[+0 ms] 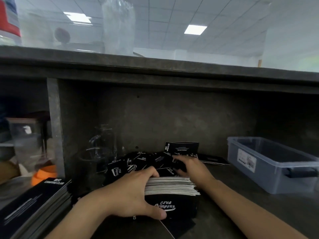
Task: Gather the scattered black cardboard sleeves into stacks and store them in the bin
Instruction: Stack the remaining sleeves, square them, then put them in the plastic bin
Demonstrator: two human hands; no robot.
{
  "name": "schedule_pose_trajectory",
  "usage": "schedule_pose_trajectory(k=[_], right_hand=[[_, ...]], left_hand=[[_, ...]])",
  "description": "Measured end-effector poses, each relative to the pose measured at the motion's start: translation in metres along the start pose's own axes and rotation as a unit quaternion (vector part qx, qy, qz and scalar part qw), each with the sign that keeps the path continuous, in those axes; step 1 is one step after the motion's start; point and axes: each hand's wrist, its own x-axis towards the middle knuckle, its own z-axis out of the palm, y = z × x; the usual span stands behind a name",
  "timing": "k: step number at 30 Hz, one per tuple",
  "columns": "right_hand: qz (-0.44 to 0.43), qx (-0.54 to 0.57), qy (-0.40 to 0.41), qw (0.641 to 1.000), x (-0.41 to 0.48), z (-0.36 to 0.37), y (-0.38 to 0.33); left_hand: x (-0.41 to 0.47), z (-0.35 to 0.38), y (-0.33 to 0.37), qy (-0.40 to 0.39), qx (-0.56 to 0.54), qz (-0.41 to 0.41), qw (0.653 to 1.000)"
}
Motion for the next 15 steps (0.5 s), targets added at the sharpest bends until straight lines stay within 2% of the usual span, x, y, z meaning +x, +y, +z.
schedule_pose_trajectory(k=[4,7,11,13,15], right_hand=[[-0.035,-0.080,0.154,0.984,-0.002,0.001,0.002],[-0.030,-0.055,0.225,0.972,-0.005,-0.007,0.000],[-0.012,0.104,0.272,0.957,-0.015,-0.045,-0.004],[-0.002,0.247,0.240,0.939,-0.020,-0.065,-0.011],[-0.003,0.304,0.202,0.931,-0.024,-0.075,-0.020]], left_hand=[[-0.001,0.000,0.001,0.007,0.014,0.002,1.000],[-0.001,0.000,0.001,0.007,0.015,0.004,1.000],[0.001,0.001,-0.003,0.010,0.010,0.020,1.000],[0.001,0.001,-0.005,0.006,0.004,0.026,1.000],[0.000,0.002,-0.005,0.002,-0.005,0.021,1.000]])
